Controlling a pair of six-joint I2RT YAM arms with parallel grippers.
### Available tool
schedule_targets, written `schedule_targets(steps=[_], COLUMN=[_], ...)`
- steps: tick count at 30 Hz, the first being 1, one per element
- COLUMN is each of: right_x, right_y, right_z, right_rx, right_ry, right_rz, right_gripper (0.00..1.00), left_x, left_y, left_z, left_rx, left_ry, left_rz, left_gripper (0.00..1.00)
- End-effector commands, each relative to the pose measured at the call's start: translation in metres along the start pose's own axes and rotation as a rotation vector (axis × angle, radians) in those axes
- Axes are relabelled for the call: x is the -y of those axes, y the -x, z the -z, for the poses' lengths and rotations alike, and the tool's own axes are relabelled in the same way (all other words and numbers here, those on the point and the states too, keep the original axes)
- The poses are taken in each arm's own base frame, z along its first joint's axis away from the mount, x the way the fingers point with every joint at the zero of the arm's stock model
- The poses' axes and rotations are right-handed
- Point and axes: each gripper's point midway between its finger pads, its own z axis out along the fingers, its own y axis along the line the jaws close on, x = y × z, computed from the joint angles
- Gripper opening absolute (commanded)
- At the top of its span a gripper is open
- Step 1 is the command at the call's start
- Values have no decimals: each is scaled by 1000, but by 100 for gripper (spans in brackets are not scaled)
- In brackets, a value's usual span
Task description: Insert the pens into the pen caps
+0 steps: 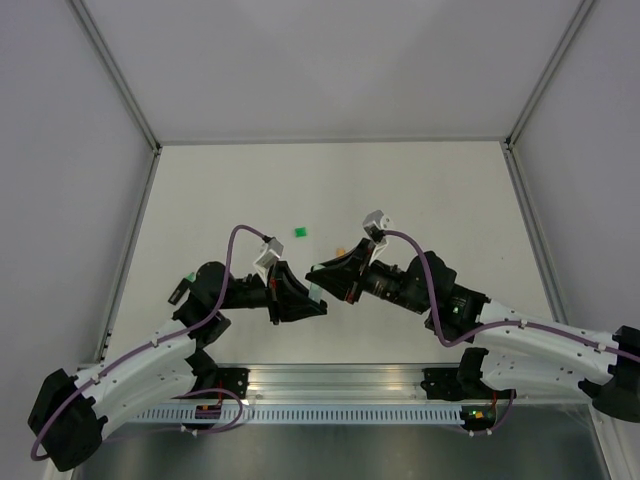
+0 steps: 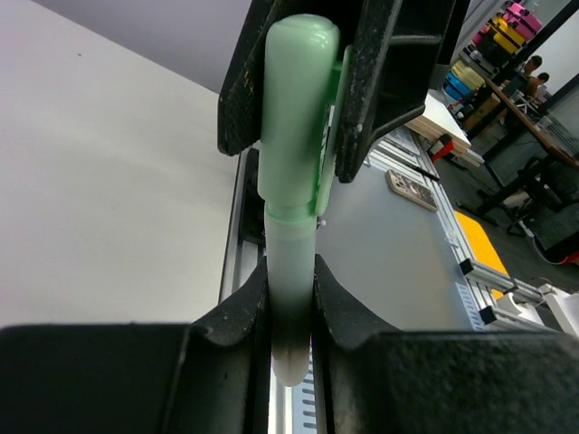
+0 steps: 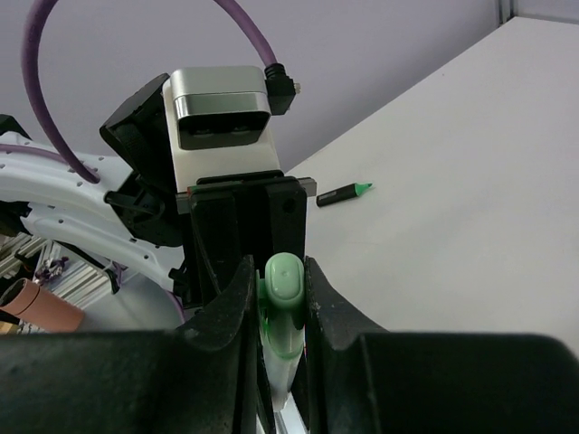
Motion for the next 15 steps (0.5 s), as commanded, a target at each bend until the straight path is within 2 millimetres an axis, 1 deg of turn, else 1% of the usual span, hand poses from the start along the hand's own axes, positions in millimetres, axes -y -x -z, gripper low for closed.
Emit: schedule_targets(steps=[1,3,5,9,13,15], right_x=[8,12,7,3,10,12], right_y=[-65,-75,-79,-96,-113,-116], right_z=[16,22,26,29,29,31], right_rx=[-196,-234,-246,-303,-356,-361], right_ry=[32,31,68,115,97,94], right_rz=[11,37,54,33,21,35], right_gripper=[0,0,0,0,0,0], left_x=[27,32,36,47,49,49], left_y=[49,52,57,65,77,78], left_z=[1,1,0,-5,-8,-9], left_rx=[167,178,187,171,174,168], left_ry=[-59,-78,-99,-155,-152,-151], left_rz=[-86,-62,-59,-37,-45,-36], left_gripper=[2,2,2,2,2,2])
